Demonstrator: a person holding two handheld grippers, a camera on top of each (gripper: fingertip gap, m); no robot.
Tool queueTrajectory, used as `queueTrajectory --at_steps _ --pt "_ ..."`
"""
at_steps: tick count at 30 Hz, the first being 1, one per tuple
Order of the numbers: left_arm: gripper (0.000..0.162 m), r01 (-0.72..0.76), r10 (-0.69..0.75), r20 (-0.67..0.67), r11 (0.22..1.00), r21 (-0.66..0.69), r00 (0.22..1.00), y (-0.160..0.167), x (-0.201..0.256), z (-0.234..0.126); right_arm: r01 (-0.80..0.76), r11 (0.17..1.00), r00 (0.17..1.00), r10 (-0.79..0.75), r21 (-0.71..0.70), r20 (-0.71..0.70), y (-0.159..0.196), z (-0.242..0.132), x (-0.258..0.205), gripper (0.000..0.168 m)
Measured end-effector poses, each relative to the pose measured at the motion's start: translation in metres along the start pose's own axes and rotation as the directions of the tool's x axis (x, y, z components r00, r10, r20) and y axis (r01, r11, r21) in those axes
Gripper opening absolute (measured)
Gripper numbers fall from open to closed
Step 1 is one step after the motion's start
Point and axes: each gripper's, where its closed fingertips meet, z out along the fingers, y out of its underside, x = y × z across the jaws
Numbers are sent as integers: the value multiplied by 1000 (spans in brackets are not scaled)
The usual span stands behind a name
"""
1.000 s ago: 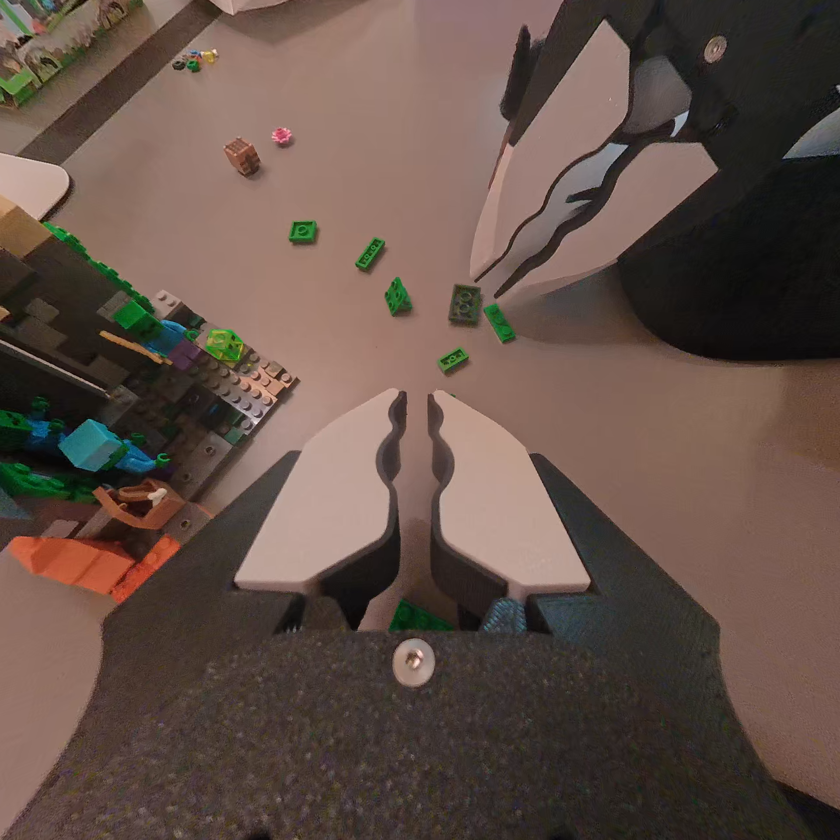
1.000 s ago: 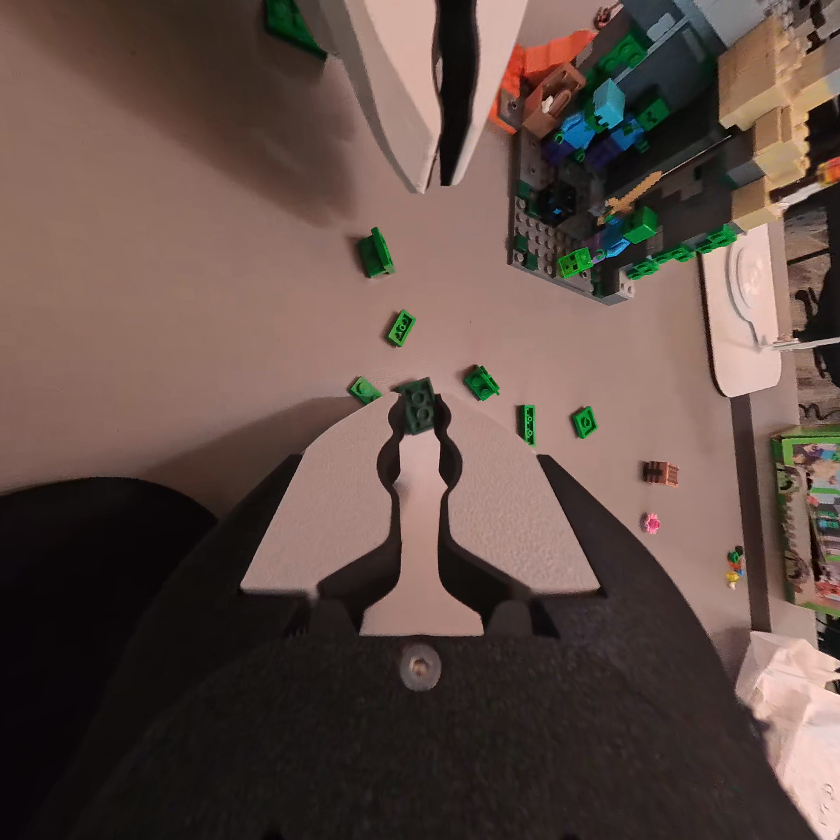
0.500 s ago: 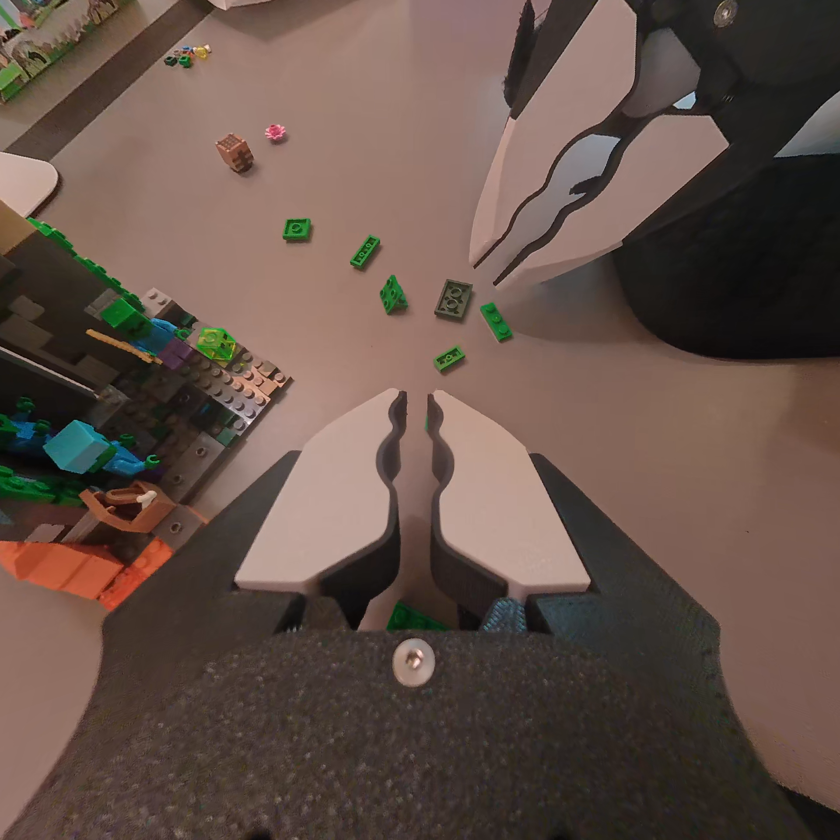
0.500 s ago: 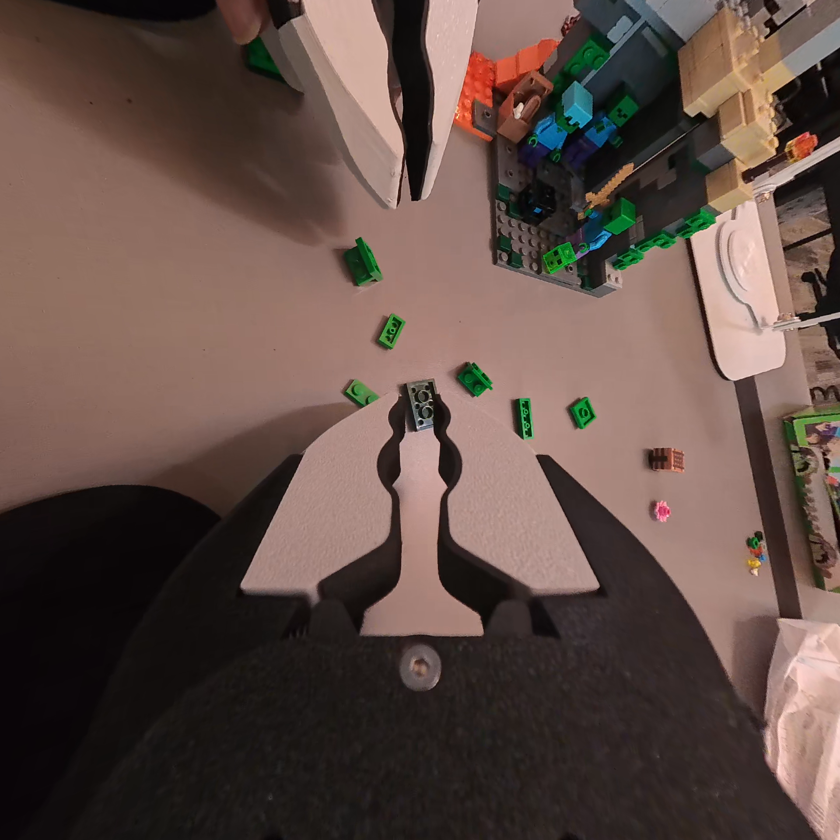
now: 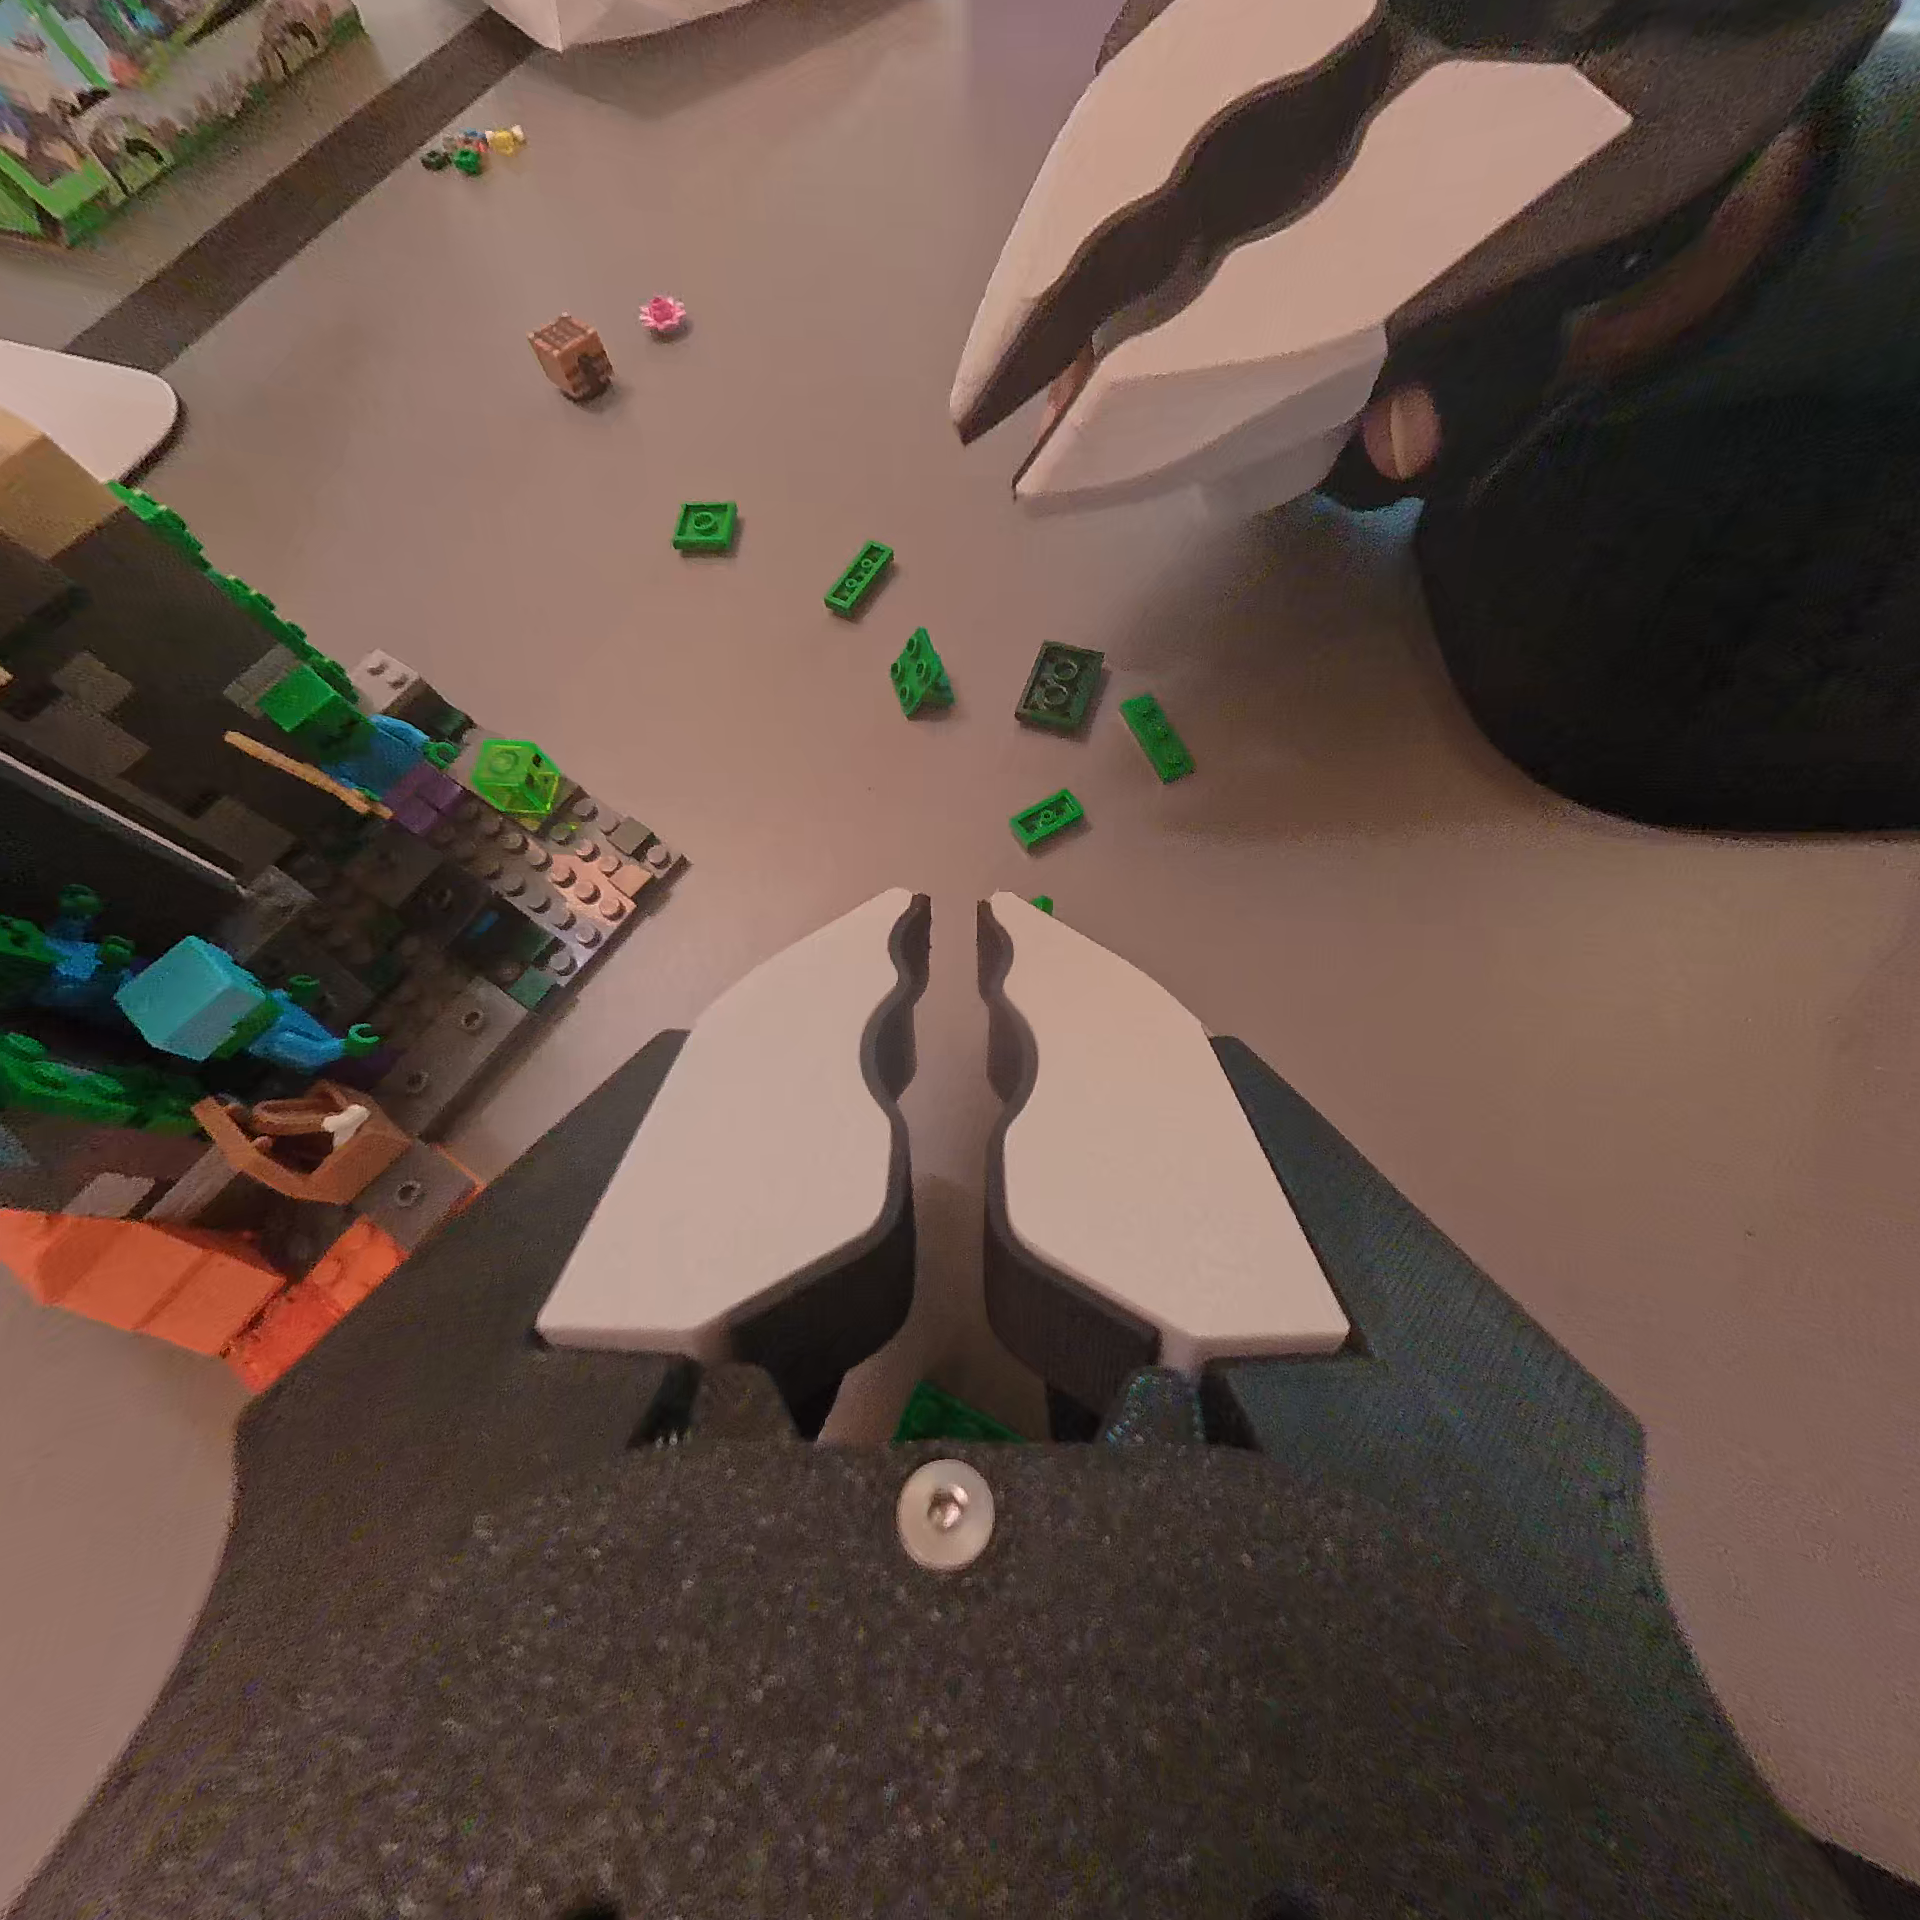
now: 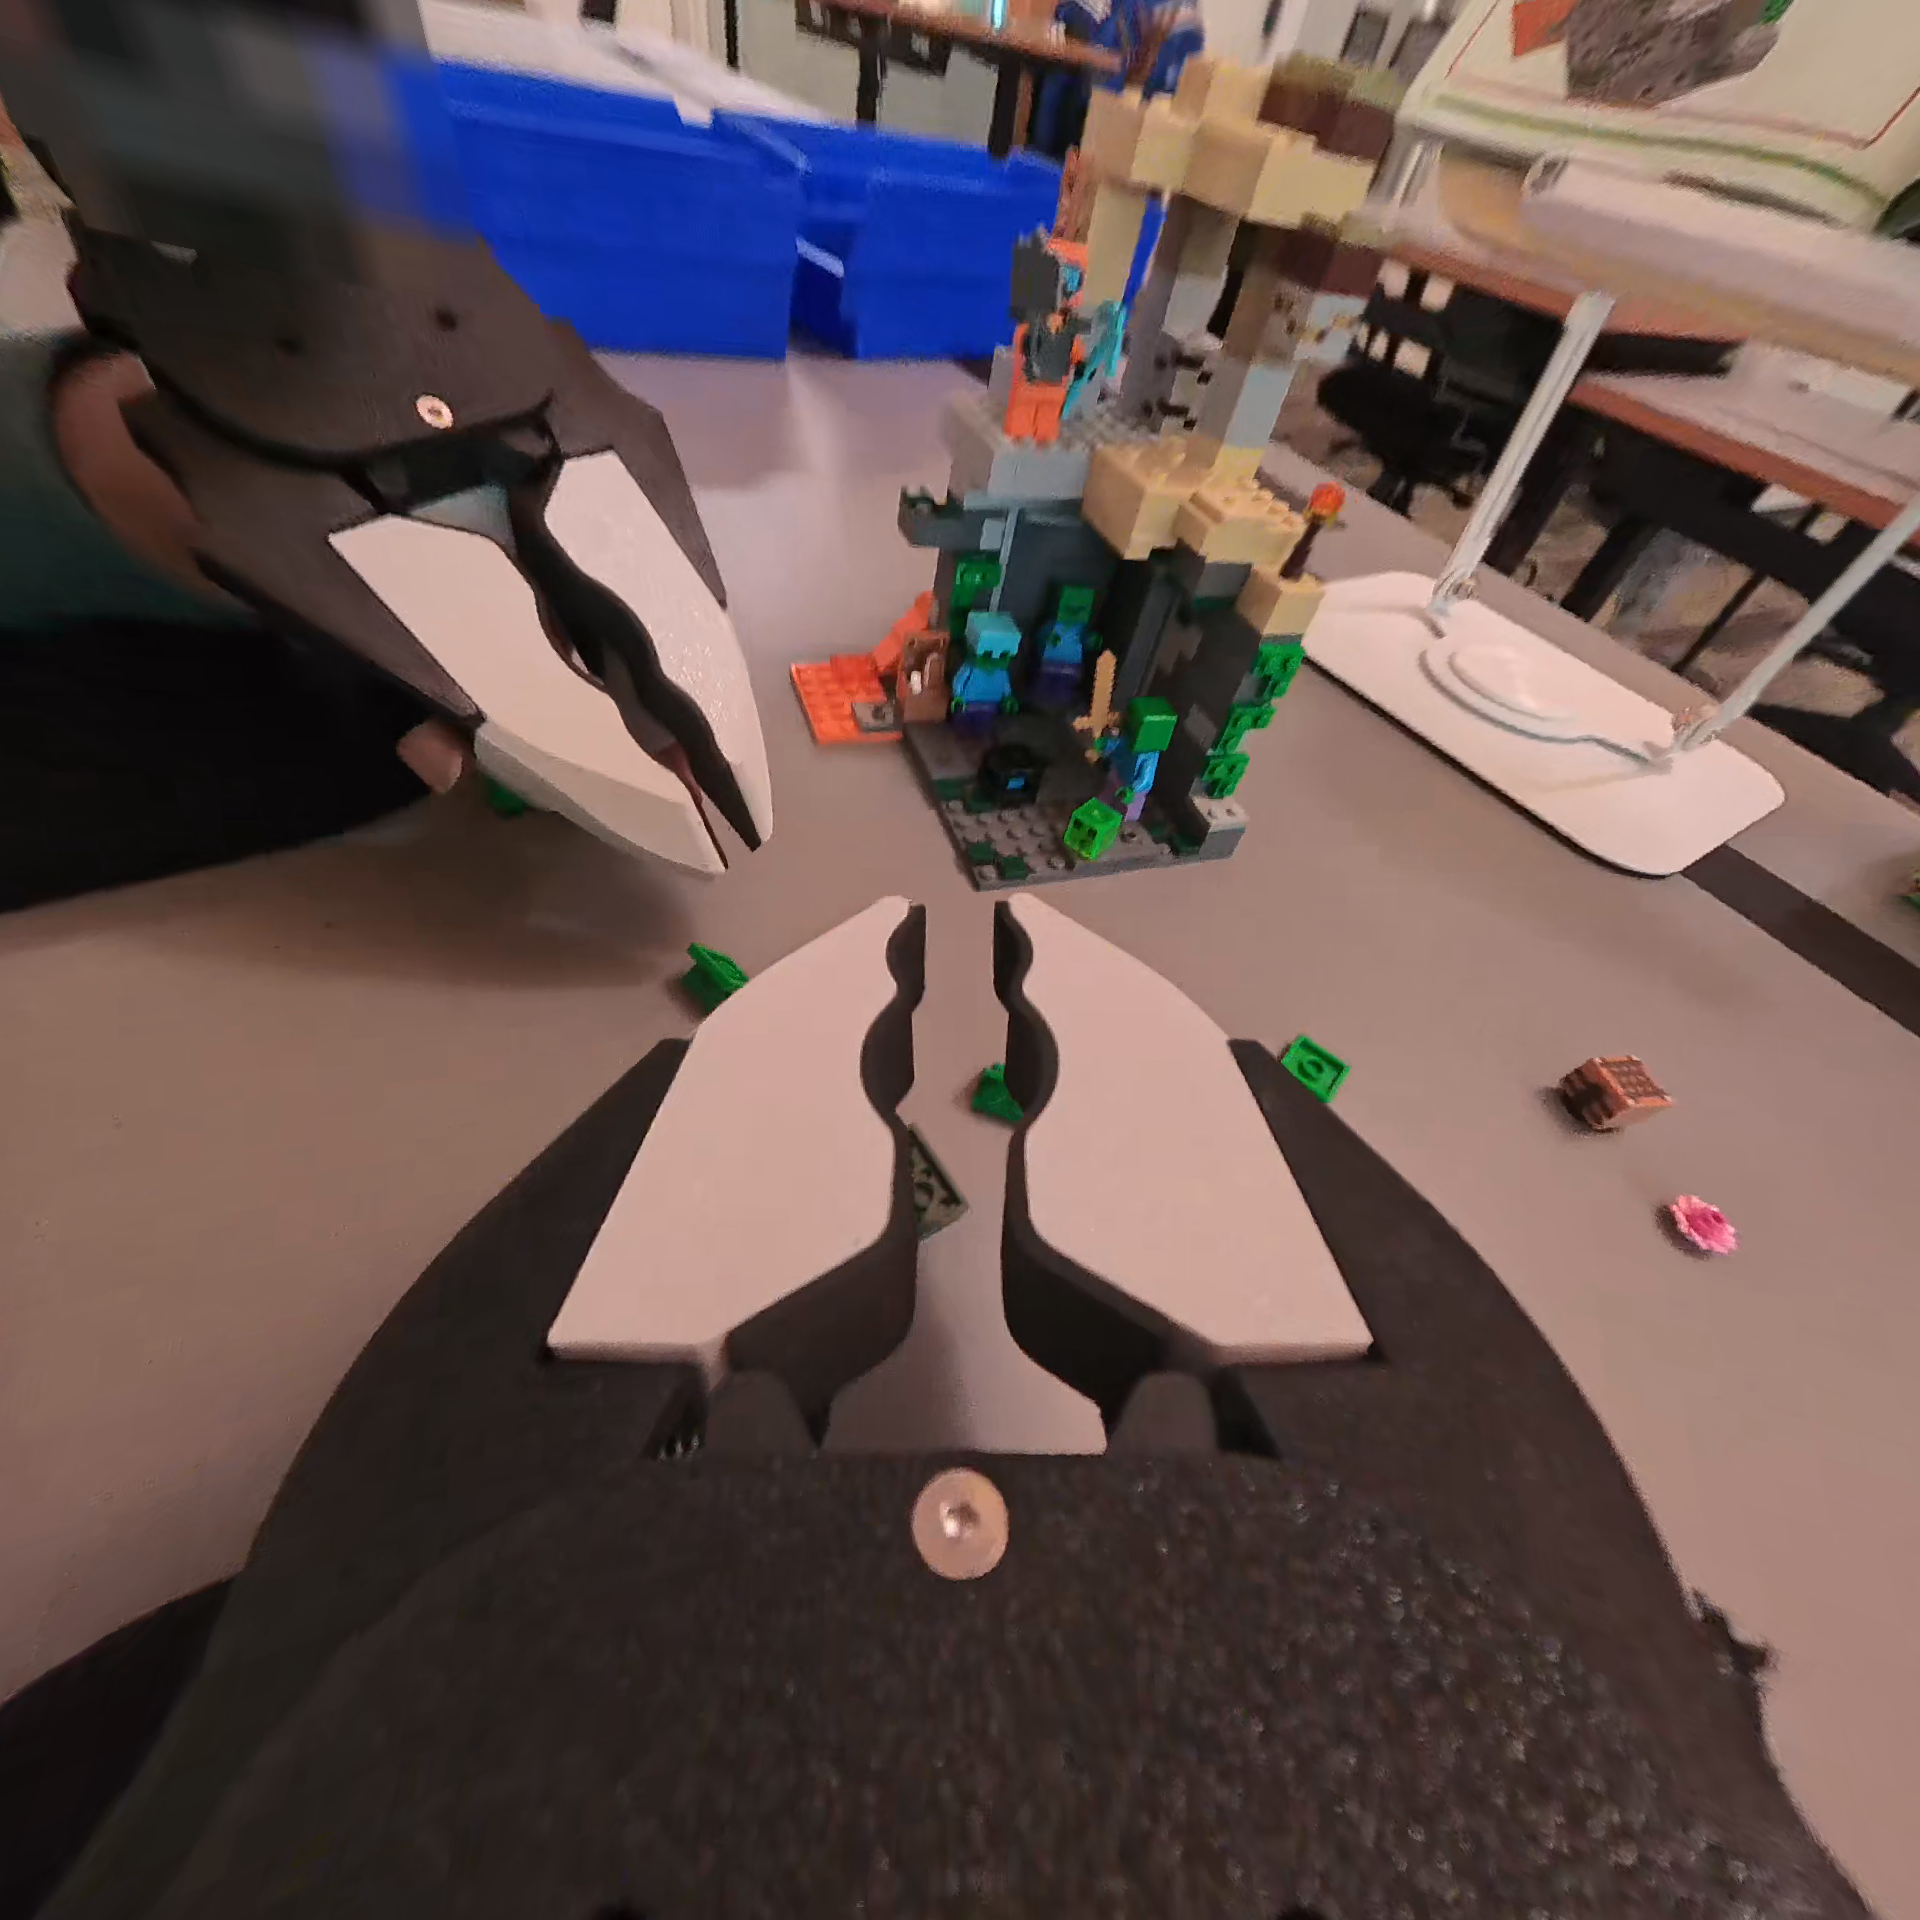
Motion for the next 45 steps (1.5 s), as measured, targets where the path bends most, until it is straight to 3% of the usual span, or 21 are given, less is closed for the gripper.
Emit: queueTrajectory --at_steps 5,12,45 --pt "8 -30 29 28 998 47 999 -5 -1 -4 -70 994 997 69 83 16 -4 -7 5 12" --pt "8 -76 75 59 997 20 995 -1 0 -1 -3 999 999 2 45 33 1 -4 -5 10" --pt "7 -74 71 73 997 35 995 -3 -2 -3 23 1000 1000 -23 10 9 6 -3 -3 7"
